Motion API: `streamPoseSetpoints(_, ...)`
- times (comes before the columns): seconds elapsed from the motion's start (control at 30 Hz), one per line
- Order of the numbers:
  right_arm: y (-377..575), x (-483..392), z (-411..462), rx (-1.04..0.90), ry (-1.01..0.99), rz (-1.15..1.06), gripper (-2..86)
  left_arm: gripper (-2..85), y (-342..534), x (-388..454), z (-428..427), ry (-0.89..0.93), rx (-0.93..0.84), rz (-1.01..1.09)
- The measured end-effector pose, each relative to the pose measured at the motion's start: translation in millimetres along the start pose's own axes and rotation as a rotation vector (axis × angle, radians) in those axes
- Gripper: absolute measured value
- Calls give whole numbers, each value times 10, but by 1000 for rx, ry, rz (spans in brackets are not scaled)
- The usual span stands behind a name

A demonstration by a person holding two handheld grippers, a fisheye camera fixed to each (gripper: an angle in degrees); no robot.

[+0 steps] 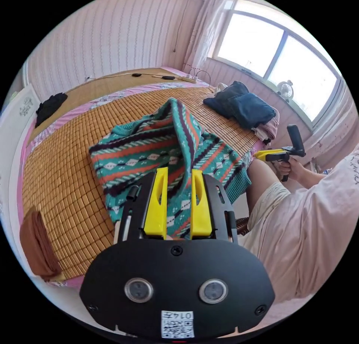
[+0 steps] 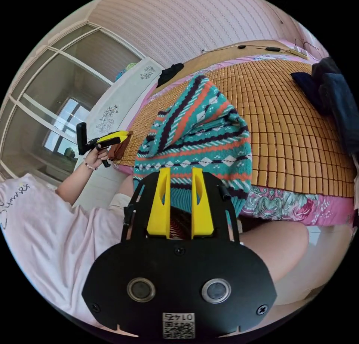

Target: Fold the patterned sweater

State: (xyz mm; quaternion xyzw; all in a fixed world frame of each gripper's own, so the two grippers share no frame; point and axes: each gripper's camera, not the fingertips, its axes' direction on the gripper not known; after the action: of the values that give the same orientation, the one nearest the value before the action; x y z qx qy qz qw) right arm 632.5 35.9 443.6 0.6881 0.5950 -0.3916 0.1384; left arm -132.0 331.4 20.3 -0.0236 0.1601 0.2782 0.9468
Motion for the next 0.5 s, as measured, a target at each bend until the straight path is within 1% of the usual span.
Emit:
streamPoseSetpoints(0.07,-476,-184,448,-105,-24,-54,137,109,378,27,-47,-45,18,-89)
streamPoseSetpoints(0.17,-998,-491,962,-196,-36,-130,148,99,808,172,-99,-117,73,-169)
streamPoseSetpoints(0.2,-1091,-556,1053,-204,-23,-143,149,97,913,239,-97,-152,88,-188)
streamPoseSetpoints(0.27,-1422,-780,1389,-211,70,-171,164,103,1004,317,-70,-193,103,-204)
streamPoseSetpoints(0.4,-1817,-808,1813,-259,30,-40,167,95,1030,457,-3,-287,189,-149)
streamPoseSetpoints(0.5,-2059,-733,1959,-295,-27,65,140,94,908,442,114,-276,177,-134)
